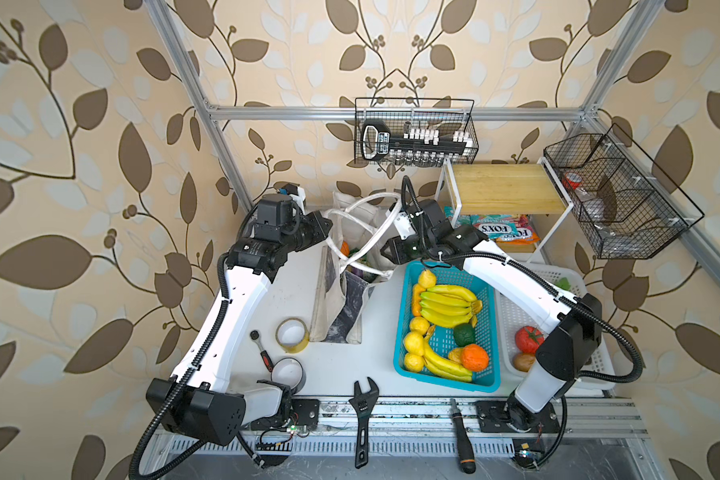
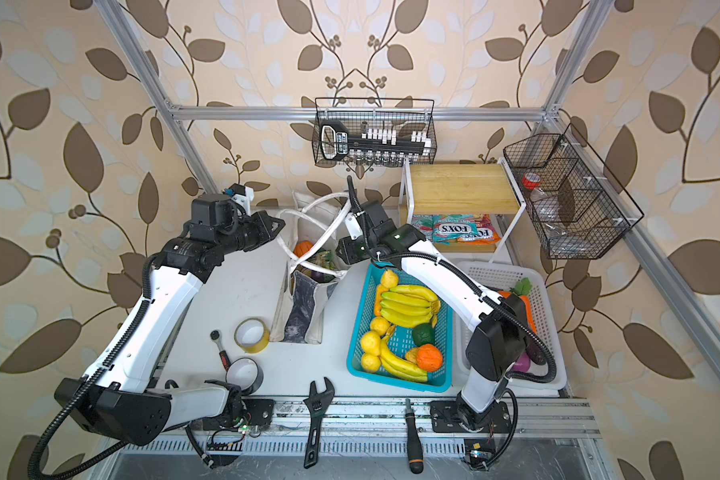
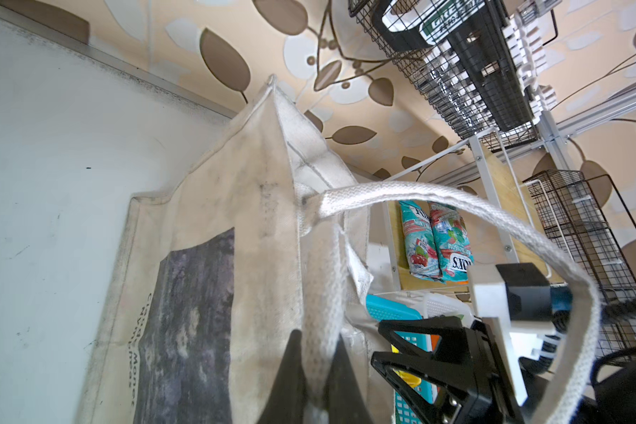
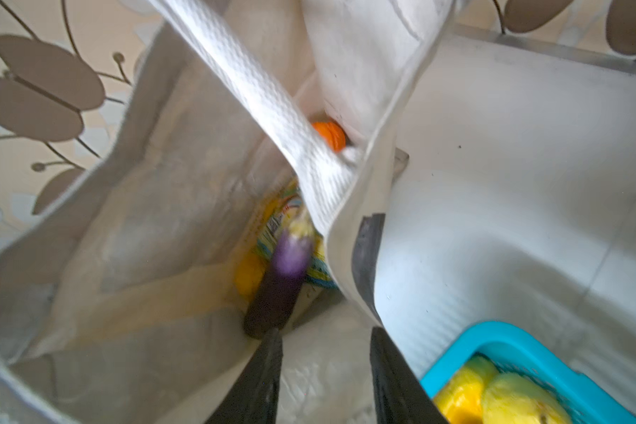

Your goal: Place the food into the grocery bag and tie it

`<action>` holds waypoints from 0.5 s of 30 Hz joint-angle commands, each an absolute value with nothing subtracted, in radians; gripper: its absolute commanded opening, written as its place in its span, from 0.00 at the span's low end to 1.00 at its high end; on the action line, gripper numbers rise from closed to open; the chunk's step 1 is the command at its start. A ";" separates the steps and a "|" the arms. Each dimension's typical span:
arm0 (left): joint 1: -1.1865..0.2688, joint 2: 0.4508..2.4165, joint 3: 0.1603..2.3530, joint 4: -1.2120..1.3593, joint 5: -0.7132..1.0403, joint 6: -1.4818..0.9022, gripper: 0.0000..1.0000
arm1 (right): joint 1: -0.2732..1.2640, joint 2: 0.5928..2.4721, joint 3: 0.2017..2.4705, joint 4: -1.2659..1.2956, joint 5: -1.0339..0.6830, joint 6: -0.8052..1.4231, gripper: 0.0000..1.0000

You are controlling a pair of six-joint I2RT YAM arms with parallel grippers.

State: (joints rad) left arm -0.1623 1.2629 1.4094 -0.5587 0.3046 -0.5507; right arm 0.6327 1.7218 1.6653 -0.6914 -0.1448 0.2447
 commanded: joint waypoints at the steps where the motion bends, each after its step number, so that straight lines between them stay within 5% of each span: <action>1: -0.138 1.225 1.430 -0.554 0.247 -0.539 0.00 | 0.621 1.730 1.697 -0.894 -0.066 0.112 0.42; 8: -0.134 1.207 1.433 -0.581 0.201 -0.525 0.00 | 0.621 1.771 1.733 -1.061 0.068 0.034 0.36; 15: -0.100 1.186 1.410 -0.577 0.210 -0.538 0.00 | 0.591 1.689 1.661 -0.994 -0.012 0.007 0.33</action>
